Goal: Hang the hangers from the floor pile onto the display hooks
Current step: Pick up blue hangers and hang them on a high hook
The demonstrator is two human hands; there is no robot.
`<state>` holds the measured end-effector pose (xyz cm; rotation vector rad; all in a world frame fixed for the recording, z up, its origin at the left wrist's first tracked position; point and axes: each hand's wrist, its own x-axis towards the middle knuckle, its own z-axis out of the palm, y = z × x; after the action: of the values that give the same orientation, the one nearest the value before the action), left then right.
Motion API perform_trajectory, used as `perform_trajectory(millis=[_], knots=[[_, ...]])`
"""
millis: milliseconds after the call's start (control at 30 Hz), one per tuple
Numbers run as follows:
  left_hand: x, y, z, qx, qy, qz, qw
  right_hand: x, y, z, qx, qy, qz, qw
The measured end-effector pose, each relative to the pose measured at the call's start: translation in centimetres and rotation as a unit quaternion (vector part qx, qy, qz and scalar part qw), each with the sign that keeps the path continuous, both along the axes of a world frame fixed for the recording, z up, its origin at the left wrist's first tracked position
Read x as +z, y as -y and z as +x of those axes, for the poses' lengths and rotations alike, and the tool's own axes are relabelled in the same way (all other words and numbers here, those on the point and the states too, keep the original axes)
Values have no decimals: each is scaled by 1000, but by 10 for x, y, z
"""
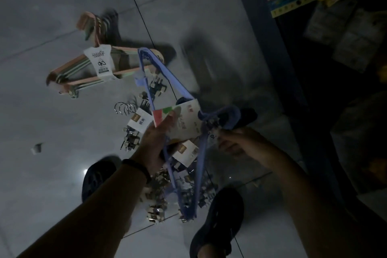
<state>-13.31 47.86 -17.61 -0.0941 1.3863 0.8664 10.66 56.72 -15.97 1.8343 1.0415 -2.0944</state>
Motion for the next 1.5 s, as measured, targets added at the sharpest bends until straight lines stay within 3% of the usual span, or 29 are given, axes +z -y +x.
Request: perform_trajectory(millis=[67,100,167,267,400,600,800,933,1133,1267,1400,1500], knots=[[-7,7,-15,7,-51,-8,999,-29,-4,12,42,145,153,977],[-13,11,-24,5,-61,-4,998,-41,-5,12,123,227,243,935],[-24,18,-38,-26,-56,-1,998,-64,-11,1,266,294,374,838],[-35,33,-50,-61,-22,-24,998,-95,-25,-20,443,305,383,751],[-43,52,-51,-89,16,-70,993,-113,-27,-24,488,351,281,748],[-37,68,-53,-120,64,-70,988,-133,11,40,601,249,212,729],[6,65,-48,-163,85,-68,981,-29,-10,23,542,267,283,745],[47,52,-42,-185,68,-54,979,50,-16,17,449,362,342,741],[128,25,-27,-161,37,-17,986,138,-22,24,118,325,319,882],[200,11,-19,-146,10,10,989,214,-23,23,-30,258,331,907],[283,0,-24,-108,0,61,992,328,-27,34,-33,236,325,915],[354,-8,-26,-106,-13,83,991,426,-18,35,-85,169,291,938]])
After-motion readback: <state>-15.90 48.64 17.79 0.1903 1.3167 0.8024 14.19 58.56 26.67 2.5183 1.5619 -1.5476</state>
